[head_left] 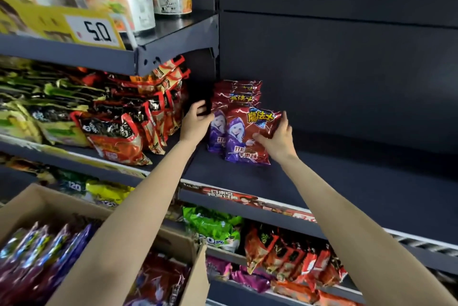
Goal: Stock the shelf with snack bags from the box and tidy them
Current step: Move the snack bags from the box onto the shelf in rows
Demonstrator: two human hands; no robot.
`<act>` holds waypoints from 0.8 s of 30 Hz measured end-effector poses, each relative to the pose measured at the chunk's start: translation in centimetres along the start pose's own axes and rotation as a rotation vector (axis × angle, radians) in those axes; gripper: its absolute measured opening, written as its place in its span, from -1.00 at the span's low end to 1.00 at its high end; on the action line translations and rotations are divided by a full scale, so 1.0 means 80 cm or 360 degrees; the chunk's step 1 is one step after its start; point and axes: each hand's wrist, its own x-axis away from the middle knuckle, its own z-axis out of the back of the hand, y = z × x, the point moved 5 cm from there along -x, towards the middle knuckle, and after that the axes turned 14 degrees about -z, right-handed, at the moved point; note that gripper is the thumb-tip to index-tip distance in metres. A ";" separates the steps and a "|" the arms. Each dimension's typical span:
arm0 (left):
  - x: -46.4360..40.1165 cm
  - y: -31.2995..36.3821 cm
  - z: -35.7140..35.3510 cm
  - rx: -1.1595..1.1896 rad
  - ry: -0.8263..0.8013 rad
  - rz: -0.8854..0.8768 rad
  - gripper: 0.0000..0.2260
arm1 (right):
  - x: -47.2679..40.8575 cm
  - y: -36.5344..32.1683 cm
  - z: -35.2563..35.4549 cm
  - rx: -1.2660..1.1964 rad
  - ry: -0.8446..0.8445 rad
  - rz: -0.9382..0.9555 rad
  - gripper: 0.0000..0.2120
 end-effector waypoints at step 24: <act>0.466 -0.010 0.351 -0.1419 -0.0482 0.0093 -0.77 | 0.392 0.023 -0.176 0.0966 -0.0989 0.1374 -0.80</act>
